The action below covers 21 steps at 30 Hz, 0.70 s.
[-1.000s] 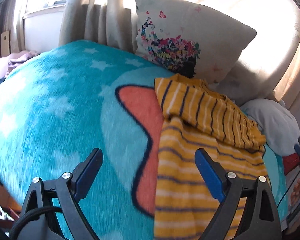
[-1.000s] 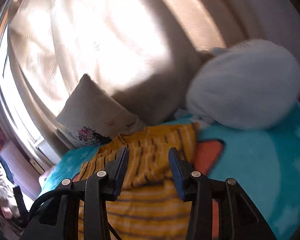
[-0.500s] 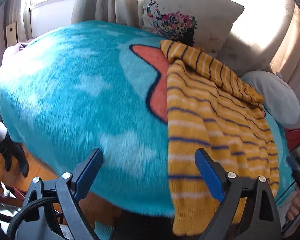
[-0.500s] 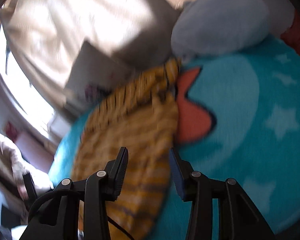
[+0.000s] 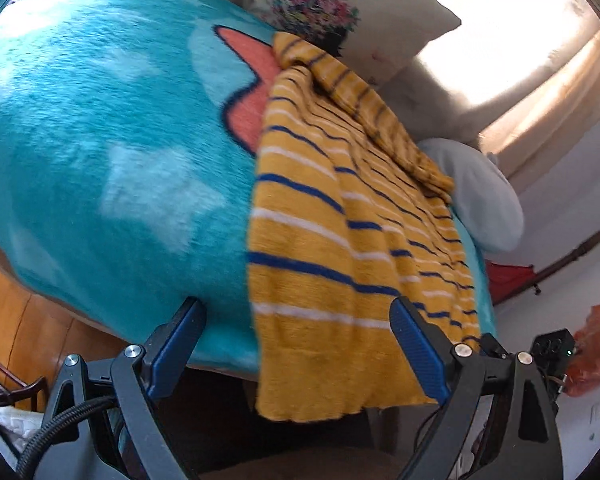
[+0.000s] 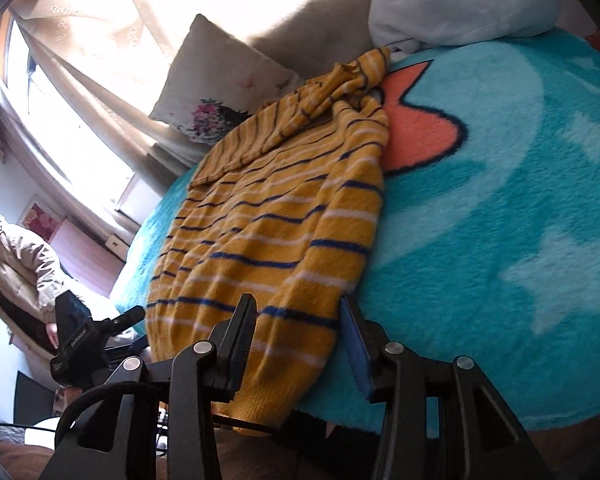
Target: Fold small clothes
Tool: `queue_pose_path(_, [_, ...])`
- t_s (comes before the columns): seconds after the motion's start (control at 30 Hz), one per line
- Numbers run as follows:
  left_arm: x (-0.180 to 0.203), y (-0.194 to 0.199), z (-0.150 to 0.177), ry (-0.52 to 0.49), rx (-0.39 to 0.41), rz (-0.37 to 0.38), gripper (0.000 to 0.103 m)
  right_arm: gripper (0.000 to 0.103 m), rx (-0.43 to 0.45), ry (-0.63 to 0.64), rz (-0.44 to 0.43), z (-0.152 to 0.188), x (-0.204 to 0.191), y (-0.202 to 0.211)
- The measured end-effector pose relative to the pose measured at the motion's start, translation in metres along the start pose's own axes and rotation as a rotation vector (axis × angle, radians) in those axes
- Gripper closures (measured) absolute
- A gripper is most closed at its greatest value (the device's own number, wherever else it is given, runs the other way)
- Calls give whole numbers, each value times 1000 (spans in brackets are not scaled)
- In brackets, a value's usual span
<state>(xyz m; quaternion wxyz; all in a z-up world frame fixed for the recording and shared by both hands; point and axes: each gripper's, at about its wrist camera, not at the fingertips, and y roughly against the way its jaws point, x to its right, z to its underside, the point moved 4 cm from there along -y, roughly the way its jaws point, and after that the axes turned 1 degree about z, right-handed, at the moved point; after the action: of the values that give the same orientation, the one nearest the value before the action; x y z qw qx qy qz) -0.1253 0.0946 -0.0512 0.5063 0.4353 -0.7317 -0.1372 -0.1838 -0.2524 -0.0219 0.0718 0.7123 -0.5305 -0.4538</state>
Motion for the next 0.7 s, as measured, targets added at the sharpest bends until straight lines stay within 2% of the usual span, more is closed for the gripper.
queue_pose_path(0.23, [14,-2,-1,-10,-17,92,12,55,-36,18,-86,8,-17,-15])
queue_pose_path(0.3, [17,1,-1,-18,-10,117,19,55,-45,29,-104,11,-22,-18])
queue_pose_path(0.53, [21,4,-3,-20,-24,203,28,55,-57,30,-138,15,-27,-25])
queue_pose_path(0.6, [20,3,-3,-16,-27,215,29,56,-55,21,-145,16,-26,-25])
queue_pose_path(0.7, [17,5,-3,-29,-26,189,30,57,-50,5,-154,16,-23,-25])
